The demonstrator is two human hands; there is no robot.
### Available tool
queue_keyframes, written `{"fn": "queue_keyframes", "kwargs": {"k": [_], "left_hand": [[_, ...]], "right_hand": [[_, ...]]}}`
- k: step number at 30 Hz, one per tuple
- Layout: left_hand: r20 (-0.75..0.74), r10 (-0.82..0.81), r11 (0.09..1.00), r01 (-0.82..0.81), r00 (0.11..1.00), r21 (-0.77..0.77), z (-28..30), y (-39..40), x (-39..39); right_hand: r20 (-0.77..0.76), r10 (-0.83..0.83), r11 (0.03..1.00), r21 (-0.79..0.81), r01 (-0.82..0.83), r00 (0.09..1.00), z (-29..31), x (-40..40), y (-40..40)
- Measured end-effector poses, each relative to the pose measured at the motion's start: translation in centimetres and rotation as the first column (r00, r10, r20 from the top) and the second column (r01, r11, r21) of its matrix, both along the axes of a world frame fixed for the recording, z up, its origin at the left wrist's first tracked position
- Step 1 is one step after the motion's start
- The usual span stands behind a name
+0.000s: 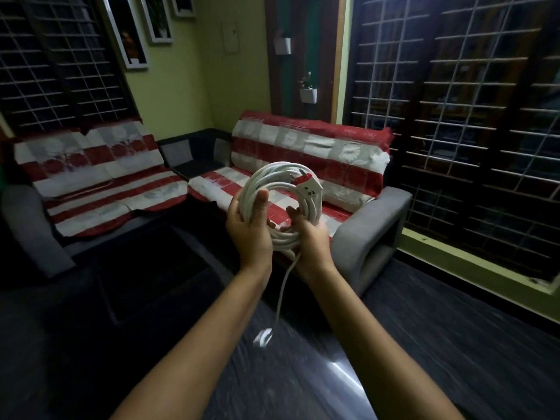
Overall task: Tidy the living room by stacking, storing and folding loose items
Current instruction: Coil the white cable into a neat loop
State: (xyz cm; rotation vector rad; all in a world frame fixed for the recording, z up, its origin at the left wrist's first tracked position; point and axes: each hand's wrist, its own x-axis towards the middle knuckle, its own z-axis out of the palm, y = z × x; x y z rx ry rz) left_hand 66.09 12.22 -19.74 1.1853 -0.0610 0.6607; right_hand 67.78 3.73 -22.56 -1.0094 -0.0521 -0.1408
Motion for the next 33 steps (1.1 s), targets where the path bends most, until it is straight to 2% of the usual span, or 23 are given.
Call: {"fn": "queue_keyframes", "kwargs": {"k": [3,5,6,7,8,9,10,11,12,13,14,15,17,18,20,23,26,30,33], "left_hand": [[-0.077,-0.121,0.992,0.124,0.990,0.032,-1.3,1.1,0.5],[-0.163,-0.128,0.990,0.136,0.978,0.038,-1.3,2.4,0.7],[-0.176,-0.055,0.994,0.070,0.983,0.079,-0.9,3.2,0.6],[-0.131,0.077,0.977,-0.049,0.988,0.208,-0.5,4.0,0.6],[-0.007,0.211,0.891,-0.189,0.977,0.413,0.2,4.8,0.6],[0.161,0.257,0.727,-0.301,0.953,0.617,1.2,5.4,0.7],[0.270,0.205,0.527,-0.338,0.941,0.780,2.4,5.5,0.7],[0.274,0.118,0.331,-0.298,0.954,0.895,3.5,5.4,0.9],[0.183,0.048,0.157,-0.188,0.982,0.969,4.4,5.1,1.3],[0.016,0.012,0.026,-0.016,1.000,1.000,5.0,4.7,1.7],[-0.190,-0.009,-0.033,0.189,0.982,0.981,5.2,4.4,2.1],[-0.373,-0.033,-0.027,0.373,0.927,0.928,5.0,4.3,2.5],[-0.565,-0.104,0.103,0.574,0.819,0.813,4.1,4.2,3.0],[-0.596,-0.112,0.165,0.606,0.795,0.778,3.4,4.1,3.2],[-0.611,-0.074,0.197,0.612,0.788,0.766,2.5,3.6,3.4],[-0.576,-0.050,0.159,0.576,0.816,0.802,2.4,3.2,3.2],[-0.542,-0.122,0.137,0.555,0.831,0.820,3.3,3.1,2.9],[-0.598,-0.270,0.189,0.651,0.755,0.736,4.3,2.8,3.2],[-0.602,-0.375,0.254,0.703,0.705,0.665,4.4,3.2,3.5]], "right_hand": [[0.055,-0.098,0.976,-0.190,0.107,0.994,1.3,0.3,-0.8],[0.114,-0.097,0.925,-0.356,0.132,0.989,2.3,0.5,-1.7],[0.131,-0.081,0.885,-0.447,0.131,0.988,2.8,0.7,-2.2],[0.136,-0.061,0.829,-0.545,0.126,0.989,3.3,0.9,-2.7],[0.140,-0.036,0.745,-0.656,0.120,0.989,3.9,1.2,-3.1],[0.155,0.003,0.611,-0.782,0.121,0.988,4.5,1.6,-3.3],[0.174,0.067,0.411,-0.902,0.132,0.982,5.1,1.9,-3.4],[0.186,0.155,0.182,-0.971,0.157,0.970,5.7,2.1,-3.2],[0.175,0.254,-0.026,-0.982,0.188,0.951,6.2,2.2,-2.8],[0.152,0.346,-0.183,-0.957,0.225,0.926,6.7,2.0,-2.3],[0.121,0.417,-0.297,-0.919,0.261,0.901,7.1,1.9,-1.7],[0.083,0.456,-0.384,-0.880,0.281,0.886,7.4,1.9,-1.3],[0.030,0.477,-0.473,-0.834,0.285,0.879,7.6,2.0,-1.2],[0.016,0.479,-0.482,-0.831,0.278,0.878,7.3,2.2,-1.4],[-0.005,0.465,-0.441,-0.868,0.227,0.885,6.2,2.8,-1.9],[-0.025,0.423,-0.348,-0.927,0.137,0.906,5.4,3.1,-2.5],[-0.113,0.374,-0.266,-0.964,-0.010,0.921,6.2,3.2,-3.5],[-0.224,0.449,-0.045,-0.973,-0.228,0.865,6.9,3.5,-5.5],[-0.272,0.587,0.199,-0.864,-0.462,0.762,6.6,3.6,-8.1]]}}
